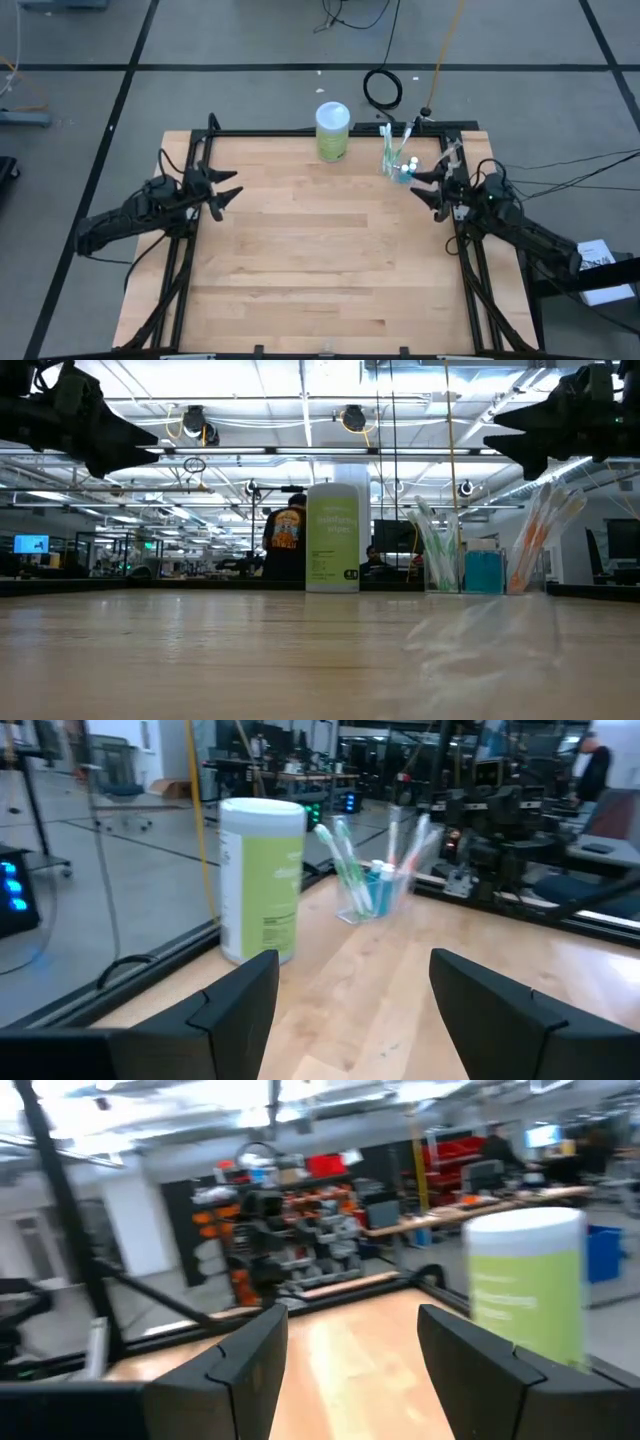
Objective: Pick & Place toothbrushing station
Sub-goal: Return to Home Position
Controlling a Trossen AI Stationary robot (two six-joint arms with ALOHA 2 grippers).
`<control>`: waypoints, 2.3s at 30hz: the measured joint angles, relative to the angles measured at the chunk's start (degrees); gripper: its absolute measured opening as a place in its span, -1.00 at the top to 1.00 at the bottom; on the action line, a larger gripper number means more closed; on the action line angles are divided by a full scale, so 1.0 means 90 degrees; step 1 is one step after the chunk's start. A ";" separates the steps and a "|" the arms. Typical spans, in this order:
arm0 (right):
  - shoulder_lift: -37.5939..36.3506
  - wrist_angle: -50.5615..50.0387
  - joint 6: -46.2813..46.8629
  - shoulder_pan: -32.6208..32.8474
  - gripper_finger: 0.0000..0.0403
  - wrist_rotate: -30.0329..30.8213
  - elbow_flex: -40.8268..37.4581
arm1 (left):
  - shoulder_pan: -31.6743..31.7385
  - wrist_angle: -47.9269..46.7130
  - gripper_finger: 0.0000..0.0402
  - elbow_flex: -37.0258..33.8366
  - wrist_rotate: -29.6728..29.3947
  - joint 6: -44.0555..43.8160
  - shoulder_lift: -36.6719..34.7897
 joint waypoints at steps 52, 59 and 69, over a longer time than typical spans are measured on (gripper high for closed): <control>0.0138 -0.0066 -0.1261 0.3541 -0.09 0.2700 -0.0939 | -0.1864 0.0835 -0.34 -0.0821 -0.1607 0.0616 0.0017; 0.0138 -0.0070 -0.1284 0.3541 -0.09 0.2698 -0.0939 | -0.1864 0.0835 -0.34 -0.0821 -0.1605 0.0611 0.0017; 0.0138 -0.0070 -0.1286 0.3541 -0.09 0.2696 -0.0941 | -0.1864 0.0833 -0.34 -0.0821 -0.1604 0.0597 0.0017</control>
